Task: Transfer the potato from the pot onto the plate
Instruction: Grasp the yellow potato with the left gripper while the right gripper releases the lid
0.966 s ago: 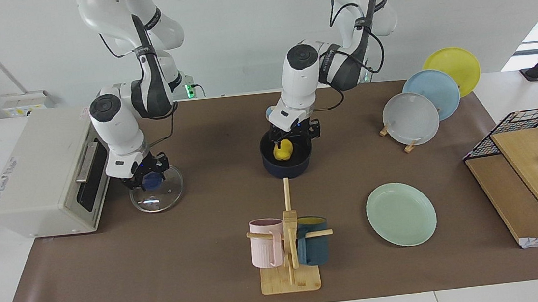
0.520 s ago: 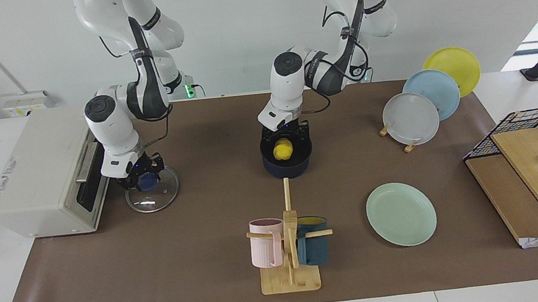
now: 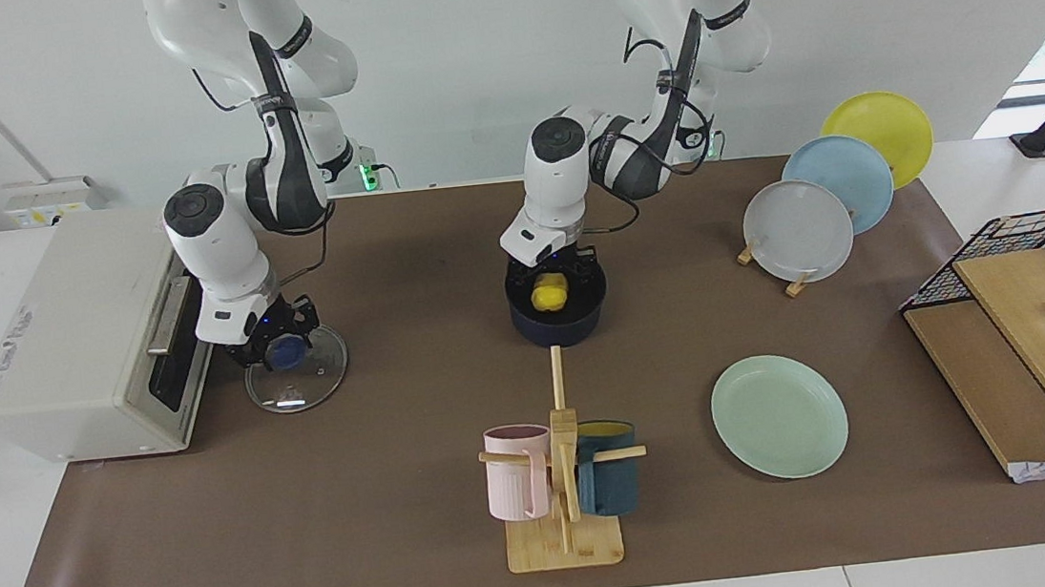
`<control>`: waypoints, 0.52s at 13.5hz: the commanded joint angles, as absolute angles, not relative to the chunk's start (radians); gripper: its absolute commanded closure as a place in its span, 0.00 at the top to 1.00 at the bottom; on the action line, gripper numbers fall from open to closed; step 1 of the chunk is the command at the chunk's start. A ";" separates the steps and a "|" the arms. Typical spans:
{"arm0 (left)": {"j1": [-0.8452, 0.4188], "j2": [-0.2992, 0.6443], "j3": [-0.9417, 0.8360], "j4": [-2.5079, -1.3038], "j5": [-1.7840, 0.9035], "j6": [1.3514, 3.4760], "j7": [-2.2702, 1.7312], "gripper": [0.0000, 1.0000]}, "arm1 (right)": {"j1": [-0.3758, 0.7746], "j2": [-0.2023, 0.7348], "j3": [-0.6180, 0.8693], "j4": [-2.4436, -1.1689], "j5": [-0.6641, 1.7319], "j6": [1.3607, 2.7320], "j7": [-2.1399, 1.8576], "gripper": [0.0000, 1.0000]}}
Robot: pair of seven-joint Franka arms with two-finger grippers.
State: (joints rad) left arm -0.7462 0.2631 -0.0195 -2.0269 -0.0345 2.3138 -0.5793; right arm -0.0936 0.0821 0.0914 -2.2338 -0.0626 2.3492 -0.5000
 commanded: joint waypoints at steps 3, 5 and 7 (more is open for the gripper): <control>-0.765 0.262 -0.003 -2.039 -0.044 2.338 -0.584 0.38 | -0.092 0.058 0.106 -1.998 -0.045 2.035 -0.355 1.00; -0.758 0.261 -0.003 -2.039 -0.044 2.335 -0.584 0.00 | -0.045 0.057 0.106 -1.831 -0.044 1.851 -0.251 1.00; -0.753 0.261 -0.003 -2.037 -0.044 2.332 -0.586 0.00 | -0.040 0.057 0.107 -1.690 -0.046 1.697 -0.163 1.00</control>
